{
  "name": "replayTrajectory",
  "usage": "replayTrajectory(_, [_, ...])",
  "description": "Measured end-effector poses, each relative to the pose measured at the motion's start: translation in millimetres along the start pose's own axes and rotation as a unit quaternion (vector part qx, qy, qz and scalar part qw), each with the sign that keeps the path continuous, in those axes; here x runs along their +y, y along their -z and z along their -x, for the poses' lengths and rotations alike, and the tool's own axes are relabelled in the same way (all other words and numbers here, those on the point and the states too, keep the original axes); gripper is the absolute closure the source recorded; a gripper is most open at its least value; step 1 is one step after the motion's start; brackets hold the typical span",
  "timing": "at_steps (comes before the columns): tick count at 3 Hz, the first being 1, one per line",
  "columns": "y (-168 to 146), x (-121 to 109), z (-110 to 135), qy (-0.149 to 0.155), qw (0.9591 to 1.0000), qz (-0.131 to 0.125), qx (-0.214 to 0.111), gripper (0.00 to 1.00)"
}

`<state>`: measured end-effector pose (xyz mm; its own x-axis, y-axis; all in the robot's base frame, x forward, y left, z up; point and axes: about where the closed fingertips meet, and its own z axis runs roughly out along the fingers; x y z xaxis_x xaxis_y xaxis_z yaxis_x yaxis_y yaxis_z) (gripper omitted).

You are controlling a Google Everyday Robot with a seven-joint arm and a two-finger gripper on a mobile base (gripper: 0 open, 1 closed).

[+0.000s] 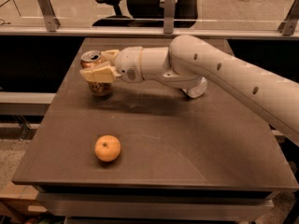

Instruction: Pick orange can

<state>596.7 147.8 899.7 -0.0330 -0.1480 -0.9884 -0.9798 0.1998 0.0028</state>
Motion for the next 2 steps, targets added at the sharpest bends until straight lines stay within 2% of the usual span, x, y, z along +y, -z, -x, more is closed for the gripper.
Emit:
replayTrajectory(1, [-0.8, -2.7, 8.7, 0.004, 1.0, 0.003, 0.0, 1.0])
replayTrajectory(2, [1.6, -6.7, 21.4, 0.008, 0.9999, 0.003, -0.014, 1.0])
